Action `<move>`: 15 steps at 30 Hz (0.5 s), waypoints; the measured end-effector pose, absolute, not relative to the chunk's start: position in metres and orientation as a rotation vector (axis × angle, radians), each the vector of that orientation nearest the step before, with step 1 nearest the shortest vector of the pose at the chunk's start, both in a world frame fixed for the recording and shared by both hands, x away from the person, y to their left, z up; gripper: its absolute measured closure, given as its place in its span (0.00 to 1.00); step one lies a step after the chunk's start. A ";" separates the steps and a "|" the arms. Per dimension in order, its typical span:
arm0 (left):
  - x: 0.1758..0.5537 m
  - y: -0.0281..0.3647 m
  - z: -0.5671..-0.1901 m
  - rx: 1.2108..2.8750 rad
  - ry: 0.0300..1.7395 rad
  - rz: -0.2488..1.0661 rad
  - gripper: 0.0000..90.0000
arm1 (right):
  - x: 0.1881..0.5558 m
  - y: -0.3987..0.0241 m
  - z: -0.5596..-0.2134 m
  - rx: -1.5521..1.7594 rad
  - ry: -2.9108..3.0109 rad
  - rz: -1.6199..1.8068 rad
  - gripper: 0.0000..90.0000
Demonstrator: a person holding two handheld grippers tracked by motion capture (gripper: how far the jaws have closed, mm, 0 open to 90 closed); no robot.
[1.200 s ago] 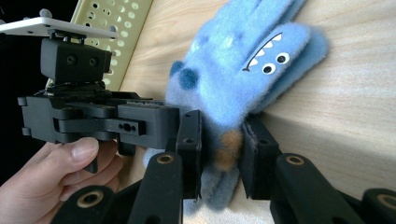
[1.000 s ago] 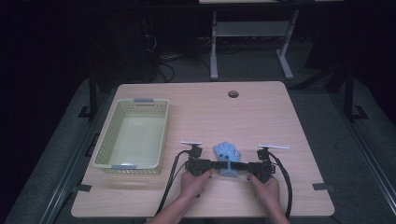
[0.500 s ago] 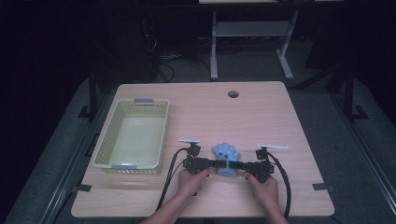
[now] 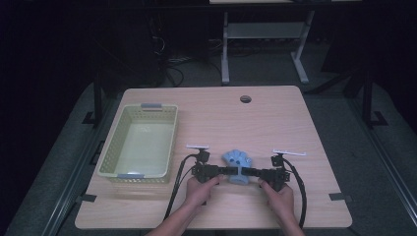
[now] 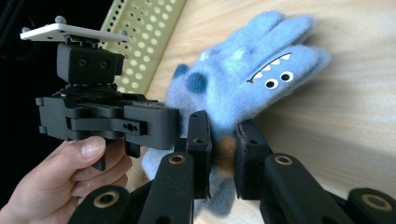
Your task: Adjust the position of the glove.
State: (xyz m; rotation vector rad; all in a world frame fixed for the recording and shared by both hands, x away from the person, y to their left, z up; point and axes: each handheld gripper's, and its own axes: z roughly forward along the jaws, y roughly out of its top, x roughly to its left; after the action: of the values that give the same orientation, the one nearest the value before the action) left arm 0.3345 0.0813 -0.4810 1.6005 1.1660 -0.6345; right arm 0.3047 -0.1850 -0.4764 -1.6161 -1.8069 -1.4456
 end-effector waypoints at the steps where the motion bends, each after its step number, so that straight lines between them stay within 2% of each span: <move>1: 0.335 0.082 -0.479 1.602 1.155 -0.633 0.82 | 0.304 -0.185 -0.475 -1.616 -1.808 -1.446 0.87; 15: 0.334 0.098 -0.440 1.598 1.081 -0.586 0.82 | 0.303 -0.172 -0.436 -1.556 -1.871 -1.535 0.87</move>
State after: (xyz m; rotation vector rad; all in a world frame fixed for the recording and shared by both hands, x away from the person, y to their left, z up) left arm 0.3345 0.0980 -0.4399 1.5978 1.0810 -0.5859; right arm 0.3029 -0.1724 -0.4359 -1.5564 -1.8706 -1.5346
